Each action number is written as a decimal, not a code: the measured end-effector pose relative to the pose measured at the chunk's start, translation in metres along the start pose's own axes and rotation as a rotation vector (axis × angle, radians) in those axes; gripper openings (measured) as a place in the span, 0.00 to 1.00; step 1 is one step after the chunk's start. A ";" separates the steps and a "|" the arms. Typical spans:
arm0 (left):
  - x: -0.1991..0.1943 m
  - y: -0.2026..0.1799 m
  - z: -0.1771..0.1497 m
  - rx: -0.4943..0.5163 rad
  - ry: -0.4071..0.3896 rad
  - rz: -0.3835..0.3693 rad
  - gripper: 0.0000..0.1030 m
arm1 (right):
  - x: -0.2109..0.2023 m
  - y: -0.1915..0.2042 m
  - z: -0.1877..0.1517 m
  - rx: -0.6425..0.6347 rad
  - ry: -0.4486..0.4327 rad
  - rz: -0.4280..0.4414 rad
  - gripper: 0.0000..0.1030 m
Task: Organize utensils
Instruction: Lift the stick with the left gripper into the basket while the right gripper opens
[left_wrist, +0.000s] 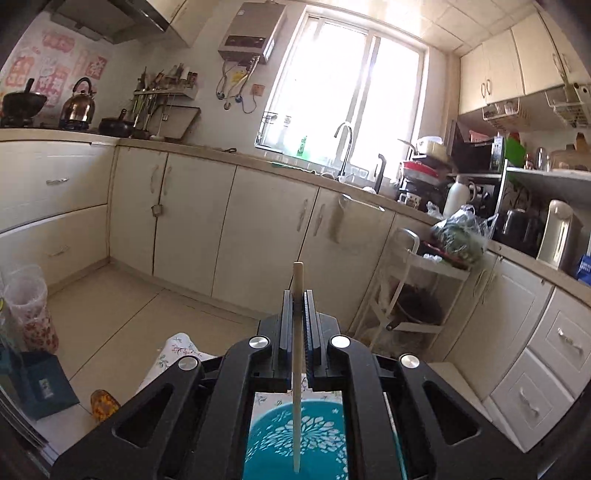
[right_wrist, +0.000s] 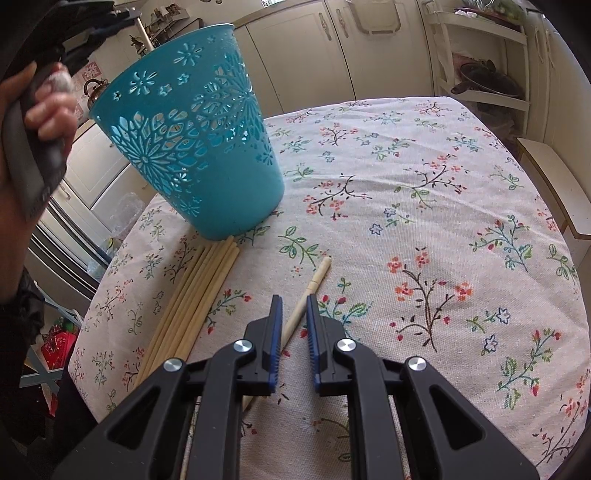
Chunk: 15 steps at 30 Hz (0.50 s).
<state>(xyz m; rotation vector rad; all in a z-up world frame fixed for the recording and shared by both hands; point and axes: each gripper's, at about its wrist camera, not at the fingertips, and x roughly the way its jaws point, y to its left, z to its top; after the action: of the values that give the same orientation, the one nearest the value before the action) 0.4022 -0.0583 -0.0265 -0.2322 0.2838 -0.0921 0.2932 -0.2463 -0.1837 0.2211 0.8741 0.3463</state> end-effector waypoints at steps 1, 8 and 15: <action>-0.001 -0.002 -0.006 0.033 0.010 0.012 0.05 | 0.000 0.000 0.000 0.000 0.000 0.000 0.13; 0.009 -0.003 -0.031 0.174 0.177 0.048 0.06 | 0.000 0.003 0.000 -0.024 0.003 -0.025 0.14; -0.038 0.033 -0.022 0.123 0.144 0.116 0.62 | -0.004 0.013 -0.001 -0.035 0.044 -0.032 0.35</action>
<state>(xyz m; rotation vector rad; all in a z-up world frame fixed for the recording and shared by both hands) 0.3613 -0.0266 -0.0447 -0.0871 0.4326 -0.0115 0.2874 -0.2352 -0.1775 0.1673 0.9132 0.3369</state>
